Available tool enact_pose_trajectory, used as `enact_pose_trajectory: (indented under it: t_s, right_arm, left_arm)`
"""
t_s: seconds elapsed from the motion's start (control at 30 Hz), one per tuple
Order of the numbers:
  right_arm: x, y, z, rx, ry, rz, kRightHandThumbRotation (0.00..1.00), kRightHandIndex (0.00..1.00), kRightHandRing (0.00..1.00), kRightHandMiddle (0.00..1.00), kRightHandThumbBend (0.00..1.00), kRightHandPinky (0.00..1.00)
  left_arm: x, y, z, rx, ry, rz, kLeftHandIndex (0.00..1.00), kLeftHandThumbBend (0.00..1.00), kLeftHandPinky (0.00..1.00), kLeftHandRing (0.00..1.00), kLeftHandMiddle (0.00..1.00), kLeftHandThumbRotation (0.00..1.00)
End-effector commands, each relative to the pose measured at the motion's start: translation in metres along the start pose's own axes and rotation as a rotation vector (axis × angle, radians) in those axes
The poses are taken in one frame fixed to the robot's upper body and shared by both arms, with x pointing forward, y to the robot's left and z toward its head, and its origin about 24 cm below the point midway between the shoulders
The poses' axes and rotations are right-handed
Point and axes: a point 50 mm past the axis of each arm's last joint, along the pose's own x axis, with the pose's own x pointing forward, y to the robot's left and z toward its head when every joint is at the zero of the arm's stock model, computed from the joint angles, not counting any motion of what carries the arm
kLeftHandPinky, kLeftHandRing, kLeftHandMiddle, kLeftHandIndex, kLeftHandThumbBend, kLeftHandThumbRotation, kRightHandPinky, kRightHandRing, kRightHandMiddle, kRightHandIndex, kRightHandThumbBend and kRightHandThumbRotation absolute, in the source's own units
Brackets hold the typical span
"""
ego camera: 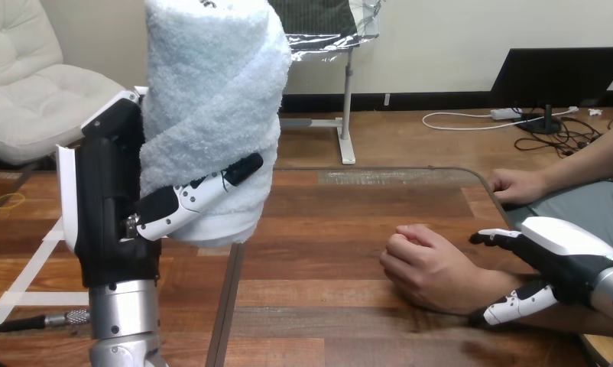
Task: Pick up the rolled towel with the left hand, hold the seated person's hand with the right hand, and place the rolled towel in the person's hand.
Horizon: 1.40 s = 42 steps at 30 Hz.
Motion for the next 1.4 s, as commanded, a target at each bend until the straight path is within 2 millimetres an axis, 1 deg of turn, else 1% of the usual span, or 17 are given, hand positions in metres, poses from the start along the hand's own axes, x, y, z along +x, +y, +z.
enact_pose_trajectory:
  t_s: [0.0, 0.23, 0.43, 0.7, 0.83, 0.97, 1.37]
  right_arm:
    - [-0.0003, -0.0321, -0.0086, -0.024, 0.034, -0.091, 0.54, 0.91, 0.91, 0.91, 1.0, 0.82]
    - [-0.0006, -0.0352, -0.0099, -0.056, 0.043, -0.084, 0.55, 0.9, 0.9, 0.89, 1.0, 0.84]
    - [-0.0005, -0.0369, -0.0099, -0.073, 0.054, -0.065, 0.55, 0.89, 0.89, 0.89, 1.0, 0.77]
    - [0.0, -0.0381, -0.01, -0.099, 0.065, -0.027, 0.51, 0.87, 0.87, 0.88, 1.0, 0.7]
    - [0.0008, -0.0375, -0.0097, -0.119, 0.072, 0.003, 0.5, 0.86, 0.86, 0.87, 1.0, 0.68]
    - [0.0016, -0.0364, -0.0093, -0.12, 0.081, 0.028, 0.46, 0.85, 0.85, 0.86, 1.0, 0.66]
    - [0.0033, -0.0306, -0.0078, -0.109, 0.078, 0.097, 0.32, 0.77, 0.75, 0.79, 1.0, 0.59]
  left_arm:
    - [0.0119, -0.0026, 0.0095, -0.022, -0.086, -0.006, 0.38, 0.5, 0.2, 0.24, 0.3, 0.0]
    - [0.012, -0.0028, 0.01, -0.015, -0.088, -0.003, 0.37, 0.5, 0.19, 0.24, 0.3, 0.0]
    - [0.0119, -0.0028, 0.0102, -0.019, -0.086, -0.002, 0.37, 0.5, 0.19, 0.23, 0.3, 0.0]
    - [0.012, -0.0029, 0.0103, -0.021, -0.087, 0.002, 0.37, 0.5, 0.19, 0.23, 0.3, 0.0]
    - [0.0122, -0.0028, 0.0103, -0.019, -0.089, 0.003, 0.37, 0.5, 0.18, 0.23, 0.3, 0.0]
    - [0.0122, -0.0025, 0.0103, -0.014, -0.089, 0.006, 0.37, 0.5, 0.18, 0.23, 0.3, 0.0]
    - [0.0119, -0.0013, 0.0108, -0.016, -0.081, 0.026, 0.37, 0.52, 0.17, 0.23, 0.3, 0.0]
